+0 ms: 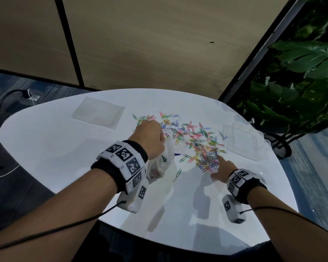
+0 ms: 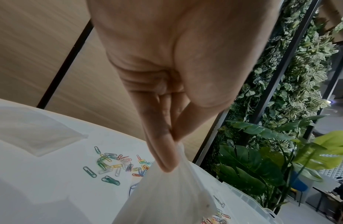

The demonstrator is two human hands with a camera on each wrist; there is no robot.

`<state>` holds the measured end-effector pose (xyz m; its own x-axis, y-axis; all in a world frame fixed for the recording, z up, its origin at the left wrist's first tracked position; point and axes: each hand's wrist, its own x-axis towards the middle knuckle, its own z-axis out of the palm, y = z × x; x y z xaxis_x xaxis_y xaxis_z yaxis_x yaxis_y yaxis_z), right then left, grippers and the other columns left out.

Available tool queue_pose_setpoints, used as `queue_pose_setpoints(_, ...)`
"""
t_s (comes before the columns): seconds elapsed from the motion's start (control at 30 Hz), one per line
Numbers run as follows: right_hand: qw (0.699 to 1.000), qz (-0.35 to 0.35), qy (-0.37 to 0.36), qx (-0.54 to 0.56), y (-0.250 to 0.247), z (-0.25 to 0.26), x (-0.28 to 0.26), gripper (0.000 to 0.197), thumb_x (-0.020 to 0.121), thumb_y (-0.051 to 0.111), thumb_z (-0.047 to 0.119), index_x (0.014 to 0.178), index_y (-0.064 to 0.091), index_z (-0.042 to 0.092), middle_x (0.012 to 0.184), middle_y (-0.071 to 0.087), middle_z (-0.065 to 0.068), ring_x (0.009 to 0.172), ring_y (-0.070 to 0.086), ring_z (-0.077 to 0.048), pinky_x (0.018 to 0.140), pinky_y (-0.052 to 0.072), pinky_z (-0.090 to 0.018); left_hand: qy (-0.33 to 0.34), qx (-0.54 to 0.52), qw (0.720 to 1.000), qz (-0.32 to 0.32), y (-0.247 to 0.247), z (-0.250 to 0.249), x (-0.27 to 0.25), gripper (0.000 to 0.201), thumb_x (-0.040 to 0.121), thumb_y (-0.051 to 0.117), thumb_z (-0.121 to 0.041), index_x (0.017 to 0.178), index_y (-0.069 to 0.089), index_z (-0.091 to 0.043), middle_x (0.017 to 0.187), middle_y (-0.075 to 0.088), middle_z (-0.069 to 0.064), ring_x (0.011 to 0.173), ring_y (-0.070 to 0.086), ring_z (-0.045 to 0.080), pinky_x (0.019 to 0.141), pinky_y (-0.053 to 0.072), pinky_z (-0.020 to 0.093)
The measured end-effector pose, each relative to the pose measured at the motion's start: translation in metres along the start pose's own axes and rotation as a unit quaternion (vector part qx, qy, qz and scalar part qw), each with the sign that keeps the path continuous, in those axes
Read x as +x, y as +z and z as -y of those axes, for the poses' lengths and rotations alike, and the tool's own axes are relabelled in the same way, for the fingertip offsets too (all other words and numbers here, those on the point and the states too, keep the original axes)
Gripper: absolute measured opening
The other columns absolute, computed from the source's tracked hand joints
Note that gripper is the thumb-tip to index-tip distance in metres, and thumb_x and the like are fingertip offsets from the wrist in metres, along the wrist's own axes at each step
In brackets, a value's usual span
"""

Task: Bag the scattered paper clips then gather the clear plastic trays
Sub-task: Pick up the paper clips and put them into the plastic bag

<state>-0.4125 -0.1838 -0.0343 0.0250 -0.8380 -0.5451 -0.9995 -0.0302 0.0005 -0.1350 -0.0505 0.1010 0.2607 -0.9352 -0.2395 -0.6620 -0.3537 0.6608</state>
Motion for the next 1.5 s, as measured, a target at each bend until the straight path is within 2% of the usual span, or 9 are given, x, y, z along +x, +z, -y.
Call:
queue_pose_setpoints(0.23,0.985,-0.124,-0.111,-0.055,0.022,0.036,-0.002,0.055,0.089,0.048,0.003,0.14,0.041,0.022,0.12,0.054,-0.016,0.105,0.059,-0.034,0.086,0.052,-0.038,0.001,0.002,1.0,0.005,0.001,0.0,-0.001,0.02,0.089,0.06,-0.003,0.098,0.076,-0.009,0.1,0.073,0.01,0.09,0.072,0.025,0.083,0.059,0.031)
queue_pose_setpoints(0.43,0.968,-0.175,-0.161,-0.087,0.012,0.051,-0.003,0.015,0.092,0.053,0.005,0.089,0.067,0.006,0.09,0.066,-0.013,0.075,0.062,-0.025,0.063,0.042,-0.027,0.002,0.009,1.0,0.009,0.002,0.001,-0.001,0.019,0.089,0.061,-0.004,0.098,0.076,-0.009,0.099,0.073,0.01,0.088,0.072,0.025,0.085,0.059,0.033)
queue_pose_setpoints(0.6,0.968,-0.164,-0.094,0.167,-0.024,0.039,0.003,0.013,0.081,0.073,0.019,0.071,0.077,0.013,0.072,0.075,-0.007,0.073,0.071,-0.022,0.076,0.057,-0.031,0.009,0.016,1.0,0.008,0.002,0.002,0.001,0.019,0.089,0.062,-0.005,0.101,0.077,-0.009,0.101,0.073,0.01,0.089,0.072,0.025,0.085,0.06,0.033)
queue_pose_setpoints(0.8,0.754,0.032,-0.098,0.649,-0.067,0.059,-0.036,0.026,0.082,0.073,0.001,0.105,0.068,-0.01,0.1,0.073,-0.02,0.085,0.073,-0.024,0.074,0.06,-0.023,0.011,0.017,1.0,0.007,0.003,0.0,0.003,0.023,0.089,0.059,-0.003,0.101,0.077,-0.01,0.101,0.074,0.009,0.081,0.067,0.022,0.082,0.058,0.028)
queue_pose_setpoints(0.97,0.682,0.176,-0.152,0.694,-0.071,0.092,-0.071,0.029,0.088,0.065,0.003,0.114,0.063,-0.012,0.106,0.072,-0.018,0.097,0.071,-0.021,0.077,0.057,-0.02,0.004,0.011,1.0,0.006,0.004,-0.001,0.003,0.02,0.089,0.06,-0.003,0.097,0.077,-0.009,0.078,0.066,0.002,0.078,0.066,0.021,0.082,0.059,0.029)
queue_pose_setpoints(1.13,0.721,0.232,-0.154,0.635,-0.053,0.116,-0.087,0.027,0.089,0.061,-0.005,0.114,0.062,-0.015,0.107,0.07,-0.022,0.098,0.07,-0.026,0.078,0.058,-0.021,0.005,0.001,1.0,-0.006,0.008,-0.004,0.003,0.016,0.088,0.063,-0.004,0.093,0.078,-0.009,0.082,0.071,0.004,0.078,0.07,0.022,0.082,0.06,0.032)
queue_pose_setpoints(1.27,0.783,0.159,-0.16,0.58,-0.046,0.126,-0.09,0.022,0.083,0.064,-0.013,0.105,0.067,-0.014,0.106,0.068,-0.03,0.09,0.07,-0.031,0.079,0.06,-0.027,0.005,-0.012,1.0,-0.006,0.012,-0.004,0.004,0.016,0.087,0.063,-0.004,0.089,0.078,-0.009,0.078,0.07,0.003,0.077,0.072,0.022,0.08,0.061,0.034)
queue_pose_setpoints(1.4,0.859,0.051,-0.203,0.467,-0.038,0.132,-0.093,0.007,0.075,0.076,0.003,0.076,0.079,0.009,0.081,0.075,-0.022,0.075,0.073,-0.03,0.083,0.06,-0.046,0.015,-0.005,1.0,-0.011,0.015,-0.004,0.006,0.019,0.087,0.062,-0.005,0.081,0.079,-0.01,0.074,0.073,0.005,0.073,0.072,0.021,0.074,0.062,0.034)
queue_pose_setpoints(1.5,0.901,-0.034,-0.235,0.363,-0.031,0.135,-0.093,0.014,0.069,0.075,0.014,0.067,0.077,0.027,0.067,0.074,-0.001,0.072,0.072,-0.024,0.075,0.061,-0.046,0.015,-0.005,1.0,-0.01,0.015,-0.004,0.006,0.02,0.087,0.061,-0.003,0.083,0.08,-0.01,0.079,0.074,0.006,0.074,0.072,0.021,0.076,0.062,0.034)
